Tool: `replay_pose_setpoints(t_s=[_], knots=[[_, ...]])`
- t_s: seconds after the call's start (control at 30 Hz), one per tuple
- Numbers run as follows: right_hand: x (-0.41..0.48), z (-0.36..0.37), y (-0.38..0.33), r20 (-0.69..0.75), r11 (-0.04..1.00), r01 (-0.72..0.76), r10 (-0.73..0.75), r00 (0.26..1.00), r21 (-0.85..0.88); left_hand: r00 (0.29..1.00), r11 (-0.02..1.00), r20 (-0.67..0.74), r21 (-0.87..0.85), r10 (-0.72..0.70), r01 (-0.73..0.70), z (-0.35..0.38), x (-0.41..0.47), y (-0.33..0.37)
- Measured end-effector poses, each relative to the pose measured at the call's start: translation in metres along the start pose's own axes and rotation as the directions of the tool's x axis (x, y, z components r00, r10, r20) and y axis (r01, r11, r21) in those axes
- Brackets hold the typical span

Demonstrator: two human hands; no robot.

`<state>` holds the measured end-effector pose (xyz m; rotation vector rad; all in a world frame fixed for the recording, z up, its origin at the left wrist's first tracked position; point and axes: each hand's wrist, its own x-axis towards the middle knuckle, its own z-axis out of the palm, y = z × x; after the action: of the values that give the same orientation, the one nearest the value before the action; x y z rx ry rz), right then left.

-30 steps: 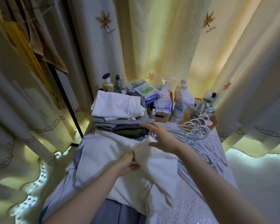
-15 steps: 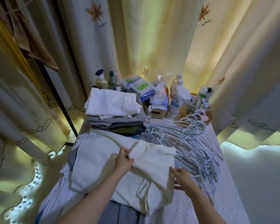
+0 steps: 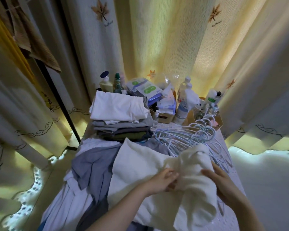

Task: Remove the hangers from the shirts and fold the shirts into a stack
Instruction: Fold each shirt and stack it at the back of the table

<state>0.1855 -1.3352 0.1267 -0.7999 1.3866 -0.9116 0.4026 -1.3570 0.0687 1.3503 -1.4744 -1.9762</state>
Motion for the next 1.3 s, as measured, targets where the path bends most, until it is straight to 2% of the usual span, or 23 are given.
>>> replay_pose_setpoints(t_s=[0.07,0.17,0.3,0.37,0.43,0.5,0.57,0.6,0.67,0.77,0.8,0.87,0.97,1.03,1.1,1.2,1.3], knots=[[-0.003,0.007,-0.003,0.026,0.992,-0.024,0.027,0.999,-0.123,0.999,0.997,0.029,-0.06,-0.039,0.041,-0.004,0.0,-0.005],[0.001,0.047,0.001,0.1,0.962,-0.016,0.045,0.994,-0.272,0.997,0.985,-0.045,-0.161,-0.069,0.061,-0.024,-0.001,-0.008],[0.018,0.121,0.018,0.151,0.955,-0.004,0.051,0.987,-0.296,0.988,0.938,-0.112,-0.342,-0.105,0.061,-0.066,-0.008,-0.007],[0.025,0.148,0.023,0.247,0.967,0.009,0.057,0.967,-0.255,0.987,0.969,-0.144,-0.246,-0.07,0.032,-0.088,-0.012,-0.007],[0.031,0.16,0.023,0.252,0.96,0.066,0.005,0.968,-0.273,0.976,0.999,-0.214,-0.028,-0.025,0.019,-0.105,-0.011,-0.011],[0.04,0.155,0.028,0.064,0.937,0.12,-0.105,0.992,-0.327,0.941,0.999,-0.338,0.02,-0.019,0.027,-0.123,-0.009,-0.017],[0.045,0.139,0.036,-0.202,0.921,0.094,-0.181,0.963,-0.378,0.922,1.0,-0.386,-0.019,-0.026,0.02,-0.14,-0.009,-0.024],[0.045,0.131,0.04,-0.293,0.92,0.045,-0.17,0.941,-0.389,0.926,1.0,-0.377,0.002,-0.024,0.027,-0.146,-0.01,-0.029],[0.04,0.121,0.051,-0.344,0.914,-0.104,-0.041,0.938,-0.391,0.94,0.987,-0.341,0.144,-0.02,0.074,-0.152,-0.01,-0.043],[0.032,0.128,0.078,-0.196,0.866,-0.241,0.17,0.966,-0.438,0.899,0.926,-0.437,0.332,-0.02,0.181,-0.146,-0.006,-0.054],[0.029,0.134,0.084,-0.17,0.843,-0.275,0.219,0.961,-0.463,0.874,0.913,-0.486,0.359,0.003,0.196,-0.144,-0.002,-0.053],[0.026,0.145,0.096,-0.171,0.822,-0.283,0.228,0.959,-0.495,0.85,0.906,-0.521,0.392,0.08,0.156,-0.145,0.005,-0.047],[0.024,0.152,0.102,-0.171,0.823,-0.278,0.221,0.96,-0.495,0.847,0.921,-0.514,0.382,0.137,0.083,-0.155,0.013,-0.034],[0.023,0.152,0.103,-0.172,0.808,-0.314,0.263,0.949,-0.499,0.856,0.873,-0.482,0.482,0.188,0.079,-0.167,0.018,-0.031],[0.023,0.149,0.104,-0.18,0.817,-0.348,0.298,0.937,-0.459,0.881,0.845,-0.423,0.532,0.211,0.053,-0.179,0.022,-0.029],[0.018,0.146,0.102,-0.144,0.853,-0.377,0.348,0.926,-0.361,0.926,0.868,-0.321,0.497,0.2,-0.015,-0.192,0.023,-0.015],[0.012,0.144,0.1,-0.108,0.88,-0.378,0.362,0.926,-0.287,0.957,0.811,-0.185,0.58,0.222,-0.076,-0.205,0.026,0.003]])
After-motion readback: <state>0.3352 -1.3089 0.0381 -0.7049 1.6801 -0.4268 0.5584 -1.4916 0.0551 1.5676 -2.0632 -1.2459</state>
